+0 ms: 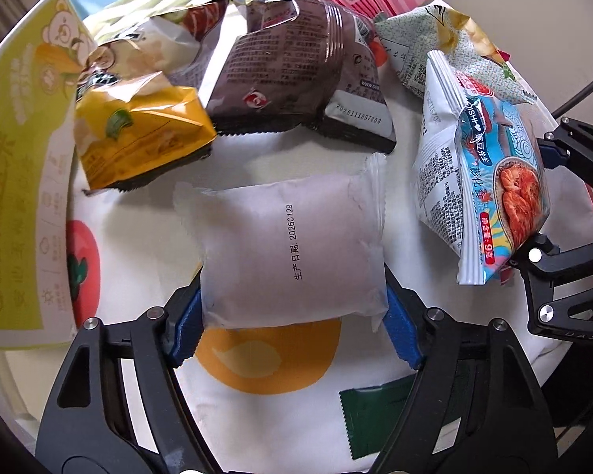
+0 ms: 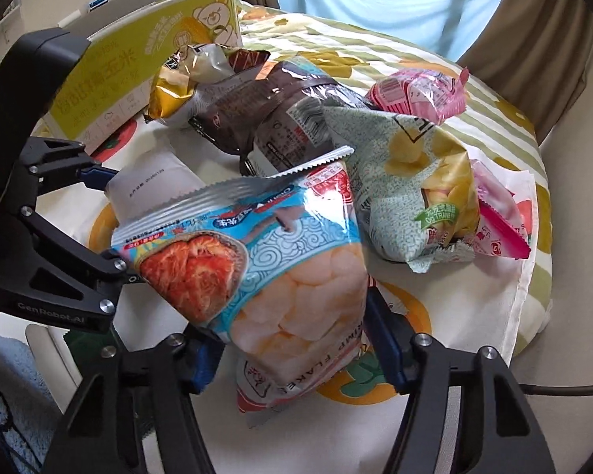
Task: Organize snacks
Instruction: 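Grasp the white pastry pack with left tool while right tool grasps the shrimp flakes bag, then carry both packs over the cardboard box and open both tools to drop them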
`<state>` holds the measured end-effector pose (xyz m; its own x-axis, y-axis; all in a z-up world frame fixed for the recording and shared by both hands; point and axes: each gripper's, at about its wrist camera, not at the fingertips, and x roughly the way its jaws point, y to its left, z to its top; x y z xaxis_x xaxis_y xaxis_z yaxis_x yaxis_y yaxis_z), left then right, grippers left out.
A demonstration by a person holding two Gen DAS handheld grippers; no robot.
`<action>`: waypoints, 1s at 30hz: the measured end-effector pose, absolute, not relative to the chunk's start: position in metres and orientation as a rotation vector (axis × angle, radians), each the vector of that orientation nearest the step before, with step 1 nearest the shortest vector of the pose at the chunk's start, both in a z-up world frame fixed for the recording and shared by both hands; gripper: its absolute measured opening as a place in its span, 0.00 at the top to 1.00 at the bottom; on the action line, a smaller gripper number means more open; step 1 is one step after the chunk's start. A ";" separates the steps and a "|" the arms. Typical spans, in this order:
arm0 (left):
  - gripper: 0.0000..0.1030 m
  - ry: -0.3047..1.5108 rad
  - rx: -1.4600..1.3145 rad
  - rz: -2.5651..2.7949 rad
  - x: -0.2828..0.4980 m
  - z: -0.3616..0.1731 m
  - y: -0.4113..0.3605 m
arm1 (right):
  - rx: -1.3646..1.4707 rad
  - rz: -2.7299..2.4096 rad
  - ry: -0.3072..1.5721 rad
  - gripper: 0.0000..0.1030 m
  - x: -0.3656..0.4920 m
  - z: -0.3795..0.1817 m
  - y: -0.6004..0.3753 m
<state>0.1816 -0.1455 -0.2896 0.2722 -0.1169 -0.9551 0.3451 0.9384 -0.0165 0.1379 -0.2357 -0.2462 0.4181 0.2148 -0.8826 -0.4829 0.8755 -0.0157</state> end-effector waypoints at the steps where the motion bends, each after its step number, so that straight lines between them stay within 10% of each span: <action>1: 0.28 1.257 0.207 -0.312 0.180 -0.288 -0.143 | -0.288 0.446 1.049 0.44 0.136 -0.245 -0.234; 30: 0.29 0.907 0.013 -0.096 0.137 -0.110 -0.038 | -0.177 0.423 0.827 0.46 0.106 -0.104 -0.206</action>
<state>0.1370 -0.0384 -0.1102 0.6120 -0.0773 -0.7871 0.0887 0.9956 -0.0289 0.1058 -0.2057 -0.1036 0.5996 0.2950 -0.7439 -0.4306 0.9025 0.0108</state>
